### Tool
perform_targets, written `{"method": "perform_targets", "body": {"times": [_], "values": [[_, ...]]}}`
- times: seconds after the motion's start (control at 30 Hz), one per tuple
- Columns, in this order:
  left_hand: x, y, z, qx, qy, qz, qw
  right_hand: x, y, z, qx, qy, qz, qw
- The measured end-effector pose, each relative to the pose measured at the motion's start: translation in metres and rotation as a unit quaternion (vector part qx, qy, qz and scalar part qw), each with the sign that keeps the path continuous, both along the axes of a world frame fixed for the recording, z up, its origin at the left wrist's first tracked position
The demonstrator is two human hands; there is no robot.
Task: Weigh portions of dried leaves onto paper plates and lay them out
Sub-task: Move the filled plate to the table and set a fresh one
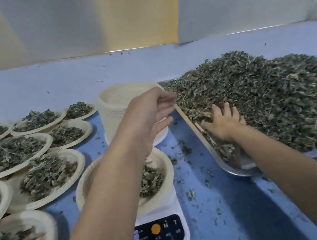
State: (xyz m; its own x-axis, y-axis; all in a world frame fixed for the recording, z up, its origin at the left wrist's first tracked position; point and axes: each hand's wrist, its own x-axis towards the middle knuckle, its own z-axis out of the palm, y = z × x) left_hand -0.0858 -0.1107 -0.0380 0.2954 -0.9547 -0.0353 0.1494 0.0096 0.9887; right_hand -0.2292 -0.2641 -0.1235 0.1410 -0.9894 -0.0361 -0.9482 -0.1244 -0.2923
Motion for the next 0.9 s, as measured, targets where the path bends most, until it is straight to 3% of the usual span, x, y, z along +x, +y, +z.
{"method": "perform_targets", "body": {"times": [0.17, 0.3, 0.5, 0.67, 0.9], "values": [[-0.019, -0.024, -0.005, 0.012, -0.022, -0.020, 0.999, -0.001, -0.019, -0.021, 0.080, 0.016, -0.041, 0.996], [-0.024, -0.034, -0.007, 0.014, -0.024, -0.023, 0.999, 0.005, -0.034, -0.028, 0.042, -0.004, 0.024, 0.999], [-0.021, -0.042, -0.006, 0.000, -0.034, -0.013, 0.999, 0.018, -0.051, -0.029, -0.045, -0.120, 0.155, 0.980], [-0.018, -0.047, -0.004, -0.007, -0.031, -0.013, 0.999, 0.027, -0.064, -0.031, -0.151, 0.005, 0.180, 0.972], [-0.017, -0.051, -0.003, -0.002, -0.022, -0.013, 1.000, 0.038, -0.087, -0.034, -0.040, 0.000, 0.216, 0.976]]}}
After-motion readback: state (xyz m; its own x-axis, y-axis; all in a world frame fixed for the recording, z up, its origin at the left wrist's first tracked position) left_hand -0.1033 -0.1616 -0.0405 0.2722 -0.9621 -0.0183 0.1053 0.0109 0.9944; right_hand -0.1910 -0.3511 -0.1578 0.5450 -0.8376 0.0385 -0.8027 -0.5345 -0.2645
